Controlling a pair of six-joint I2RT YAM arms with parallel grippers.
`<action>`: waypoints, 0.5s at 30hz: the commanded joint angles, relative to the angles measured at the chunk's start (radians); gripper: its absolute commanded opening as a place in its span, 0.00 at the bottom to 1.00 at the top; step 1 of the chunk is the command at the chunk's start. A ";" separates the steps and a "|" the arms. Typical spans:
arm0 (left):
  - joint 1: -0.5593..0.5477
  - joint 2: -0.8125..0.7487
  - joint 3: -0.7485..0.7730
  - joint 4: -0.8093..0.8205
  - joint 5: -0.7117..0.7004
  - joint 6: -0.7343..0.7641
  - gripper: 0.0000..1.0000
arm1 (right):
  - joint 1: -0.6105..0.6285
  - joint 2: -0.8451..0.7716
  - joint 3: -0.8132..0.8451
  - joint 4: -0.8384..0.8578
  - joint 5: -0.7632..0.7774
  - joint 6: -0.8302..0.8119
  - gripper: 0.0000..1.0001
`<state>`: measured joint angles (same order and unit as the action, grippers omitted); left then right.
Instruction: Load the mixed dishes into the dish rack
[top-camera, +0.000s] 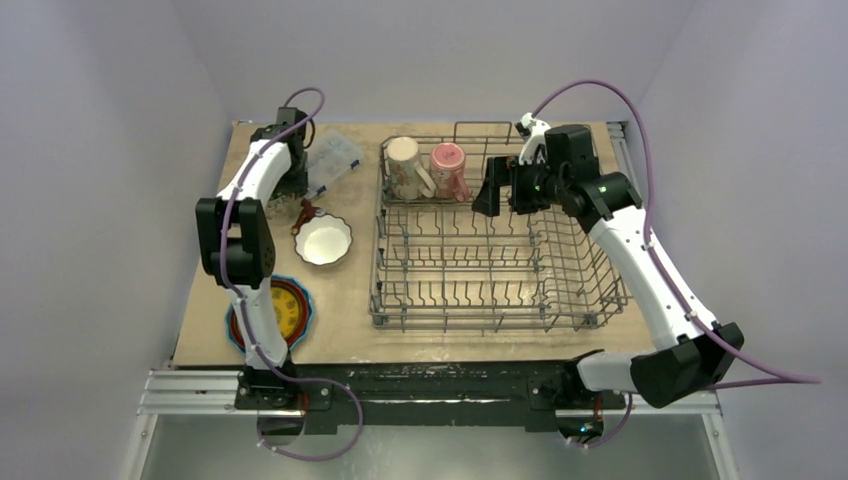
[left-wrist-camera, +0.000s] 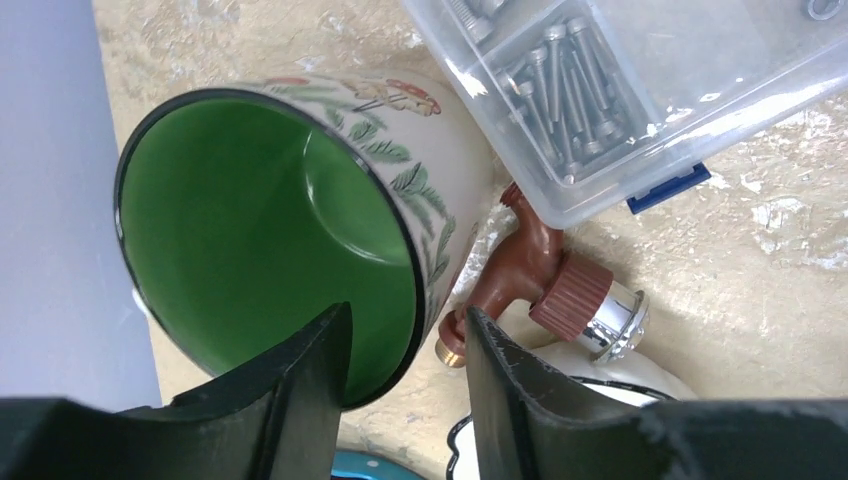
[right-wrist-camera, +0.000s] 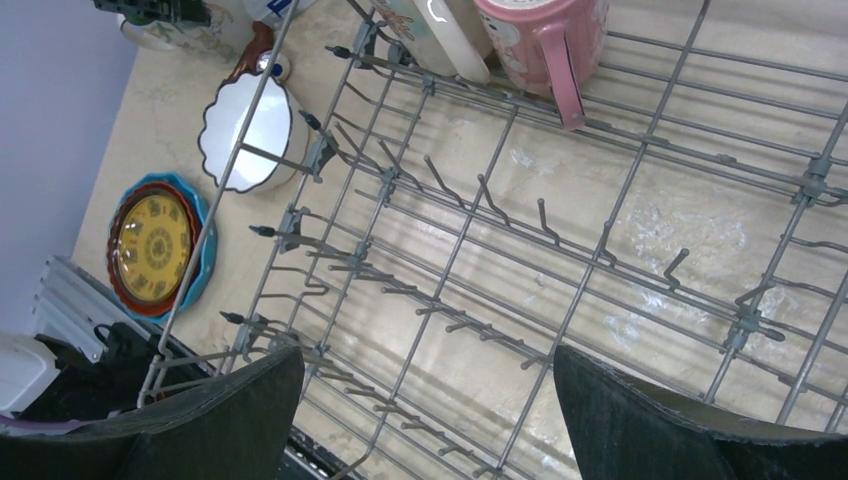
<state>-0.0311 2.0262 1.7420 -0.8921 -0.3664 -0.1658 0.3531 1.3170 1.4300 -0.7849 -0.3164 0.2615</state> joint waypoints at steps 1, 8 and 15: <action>0.002 0.030 0.045 0.033 0.016 0.044 0.41 | 0.001 -0.022 0.055 -0.018 0.027 0.001 0.98; 0.002 0.056 0.055 0.045 0.021 0.073 0.25 | -0.001 -0.047 0.040 -0.002 0.028 0.004 0.98; 0.002 0.052 0.059 0.016 -0.004 0.116 0.00 | 0.001 -0.078 0.032 0.000 0.030 0.002 0.98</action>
<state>-0.0368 2.0693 1.7699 -0.8555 -0.3168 -0.1070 0.3531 1.2842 1.4376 -0.7998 -0.3035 0.2615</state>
